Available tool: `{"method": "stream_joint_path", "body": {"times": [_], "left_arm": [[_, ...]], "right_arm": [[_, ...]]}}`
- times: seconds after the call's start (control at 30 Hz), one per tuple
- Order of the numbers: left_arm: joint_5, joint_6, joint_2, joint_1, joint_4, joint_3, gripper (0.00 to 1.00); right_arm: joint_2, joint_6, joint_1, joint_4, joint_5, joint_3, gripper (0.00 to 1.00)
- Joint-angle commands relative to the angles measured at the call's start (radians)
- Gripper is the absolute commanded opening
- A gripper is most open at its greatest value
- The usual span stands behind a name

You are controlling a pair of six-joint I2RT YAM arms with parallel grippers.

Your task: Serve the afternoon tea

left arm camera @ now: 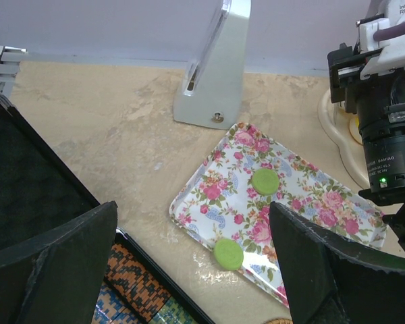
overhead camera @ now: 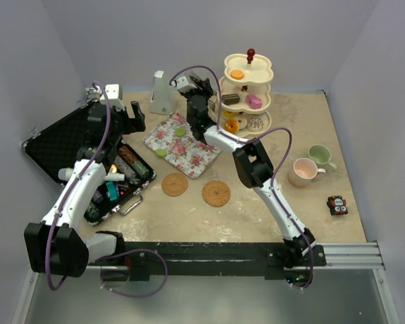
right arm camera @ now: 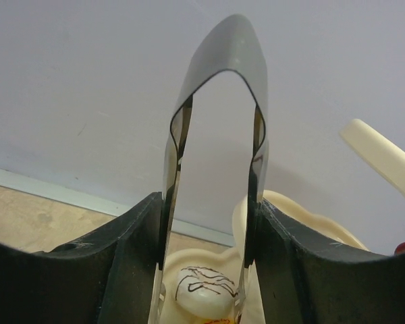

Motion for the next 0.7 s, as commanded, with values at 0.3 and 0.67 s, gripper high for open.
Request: {"method": "stream_joint_path", "body": {"times": [0.3,0.67], "left_arm": [[0.011,-0.012,0.000,0.007,0.038,0.007,0.99],[0.009,-0.009,-0.003,0.008,0.037,0.007,0.98]], "right_arm": [[-0.099,0.067,0.007,0.086,-0.026,-0.073,0.56],[-0.190,0.169,0.042,0.119,-0.058,-0.168,0.53]]}}
